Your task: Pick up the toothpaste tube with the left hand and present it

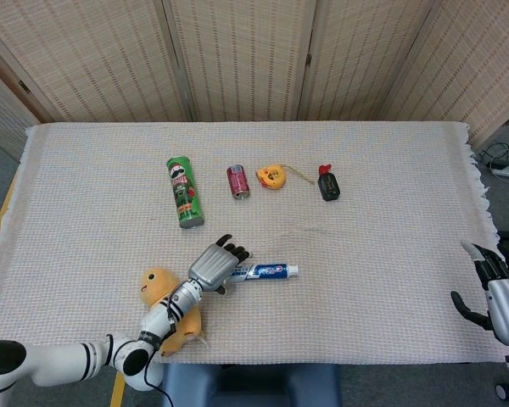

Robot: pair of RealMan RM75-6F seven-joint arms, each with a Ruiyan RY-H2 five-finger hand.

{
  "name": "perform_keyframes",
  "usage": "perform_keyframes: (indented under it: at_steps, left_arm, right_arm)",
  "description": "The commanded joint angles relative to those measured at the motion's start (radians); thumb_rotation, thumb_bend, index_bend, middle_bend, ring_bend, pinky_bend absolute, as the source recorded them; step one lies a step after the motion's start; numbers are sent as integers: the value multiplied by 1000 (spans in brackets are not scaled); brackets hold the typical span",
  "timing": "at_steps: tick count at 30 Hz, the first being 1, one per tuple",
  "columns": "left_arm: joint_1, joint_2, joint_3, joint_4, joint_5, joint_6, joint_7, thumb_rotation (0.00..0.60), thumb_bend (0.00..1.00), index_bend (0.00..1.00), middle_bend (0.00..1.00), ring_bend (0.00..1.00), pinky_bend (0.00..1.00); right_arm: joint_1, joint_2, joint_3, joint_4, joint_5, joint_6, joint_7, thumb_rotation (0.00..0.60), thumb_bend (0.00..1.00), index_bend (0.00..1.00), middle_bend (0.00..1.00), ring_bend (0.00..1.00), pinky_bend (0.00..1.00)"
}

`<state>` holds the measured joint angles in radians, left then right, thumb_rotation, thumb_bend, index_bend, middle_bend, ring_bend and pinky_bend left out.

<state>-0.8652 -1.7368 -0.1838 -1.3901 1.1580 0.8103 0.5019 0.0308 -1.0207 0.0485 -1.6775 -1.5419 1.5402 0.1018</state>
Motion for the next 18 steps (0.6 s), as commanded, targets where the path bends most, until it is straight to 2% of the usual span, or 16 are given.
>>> perform_keyframes:
  at_steps: [1, 10, 18]
  left_arm:
    - [-18, -43, 3, 40, -15, 13, 22, 600, 278, 259, 281, 302, 137]
    - [-45, -123, 1, 155, -47, 35, 57, 600, 292, 310, 291, 339, 157]
    - [-35, -123, 6, 190, -38, 49, 14, 600, 325, 370, 321, 362, 166]
  right_arm:
    - [-2, -1, -1, 5, 2, 0, 6, 600, 394, 72, 168, 150, 39]
    - [-4, -6, 1, 29, 5, -2, 33, 600, 395, 72, 168, 151, 39]
    - [-5, -10, 2, 43, 6, -3, 49, 600, 394, 73, 168, 151, 39]
